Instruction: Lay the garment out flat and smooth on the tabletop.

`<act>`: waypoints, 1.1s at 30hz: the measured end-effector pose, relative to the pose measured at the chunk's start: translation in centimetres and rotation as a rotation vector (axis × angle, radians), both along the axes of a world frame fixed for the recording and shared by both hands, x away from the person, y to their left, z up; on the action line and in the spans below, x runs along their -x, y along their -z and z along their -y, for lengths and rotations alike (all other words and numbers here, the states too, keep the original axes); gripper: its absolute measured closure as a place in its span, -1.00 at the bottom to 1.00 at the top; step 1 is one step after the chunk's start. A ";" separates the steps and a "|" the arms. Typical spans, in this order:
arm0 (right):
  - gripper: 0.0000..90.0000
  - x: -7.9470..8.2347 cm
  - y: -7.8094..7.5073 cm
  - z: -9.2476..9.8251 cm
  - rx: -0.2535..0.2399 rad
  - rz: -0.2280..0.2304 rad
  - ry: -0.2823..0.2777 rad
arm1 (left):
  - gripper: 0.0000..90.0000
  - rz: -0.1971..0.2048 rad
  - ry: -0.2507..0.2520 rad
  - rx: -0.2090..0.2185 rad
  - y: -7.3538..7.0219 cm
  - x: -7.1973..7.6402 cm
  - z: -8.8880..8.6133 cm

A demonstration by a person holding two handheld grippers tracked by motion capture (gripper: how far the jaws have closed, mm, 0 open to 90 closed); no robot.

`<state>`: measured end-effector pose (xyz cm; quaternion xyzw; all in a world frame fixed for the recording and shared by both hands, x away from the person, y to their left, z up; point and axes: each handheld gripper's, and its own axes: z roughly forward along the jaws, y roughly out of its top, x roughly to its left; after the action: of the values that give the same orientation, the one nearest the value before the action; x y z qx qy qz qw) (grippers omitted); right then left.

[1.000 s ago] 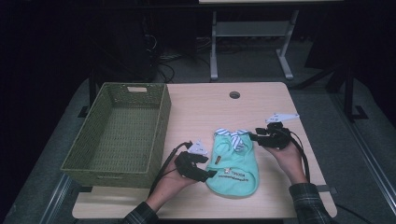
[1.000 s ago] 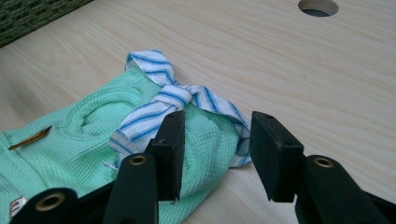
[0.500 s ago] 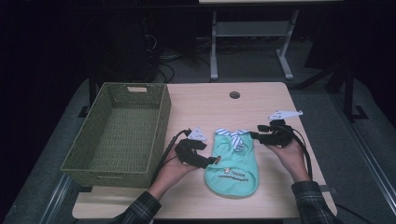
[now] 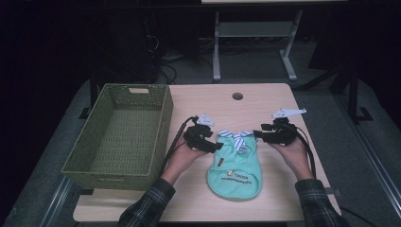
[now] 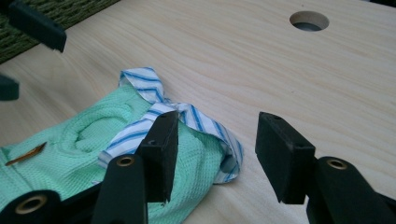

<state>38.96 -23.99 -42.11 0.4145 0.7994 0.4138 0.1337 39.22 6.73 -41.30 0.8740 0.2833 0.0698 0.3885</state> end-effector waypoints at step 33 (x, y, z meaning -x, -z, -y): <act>0.48 -3.1 4.4 -0.3 -0.024 -0.131 0.014 | 0.33 -0.114 -0.020 -0.040 4.4 -6.7 2.7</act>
<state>42.04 -23.69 -46.51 0.4480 0.7986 0.3942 0.0789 45.89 4.06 -45.66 0.8813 0.3122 0.0292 0.3536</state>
